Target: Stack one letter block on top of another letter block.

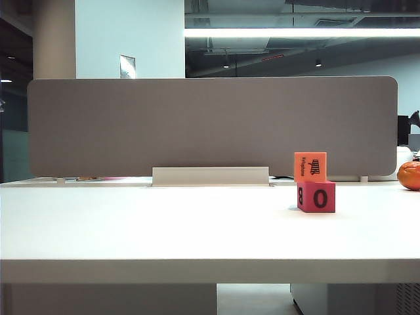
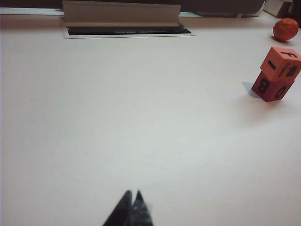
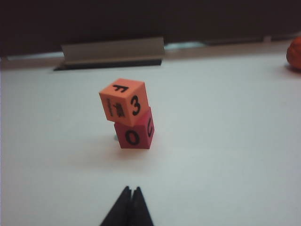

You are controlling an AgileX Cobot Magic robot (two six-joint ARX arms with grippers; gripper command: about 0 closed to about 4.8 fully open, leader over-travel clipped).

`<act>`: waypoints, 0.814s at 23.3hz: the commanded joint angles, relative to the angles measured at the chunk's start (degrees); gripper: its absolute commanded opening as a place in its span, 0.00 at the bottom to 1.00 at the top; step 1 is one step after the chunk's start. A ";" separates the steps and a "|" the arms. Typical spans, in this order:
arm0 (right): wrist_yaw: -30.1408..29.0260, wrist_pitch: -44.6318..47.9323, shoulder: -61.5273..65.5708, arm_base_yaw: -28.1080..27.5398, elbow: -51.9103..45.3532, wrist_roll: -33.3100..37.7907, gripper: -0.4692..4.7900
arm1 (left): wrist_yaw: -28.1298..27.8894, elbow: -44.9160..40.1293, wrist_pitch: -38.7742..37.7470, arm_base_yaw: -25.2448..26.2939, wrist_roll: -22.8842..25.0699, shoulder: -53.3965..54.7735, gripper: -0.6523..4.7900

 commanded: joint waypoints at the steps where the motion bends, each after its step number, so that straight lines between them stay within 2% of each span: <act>1: 0.13 1.01 -3.69 0.04 -1.53 0.26 0.09 | 0.02 0.24 0.46 -0.04 0.22 -0.15 0.11; 5: 0.98 0.50 -7.23 -0.33 -2.47 0.26 0.09 | 0.04 0.24 0.46 -0.04 0.22 -0.13 0.11; 12: 6.69 -6.93 -11.80 -0.57 -2.67 0.24 0.09 | 0.04 0.24 0.46 -0.04 0.22 -0.13 0.11; 19: 6.75 -10.12 -18.14 -1.49 -4.70 0.02 0.09 | 0.04 0.24 0.46 -0.04 0.20 -0.13 0.11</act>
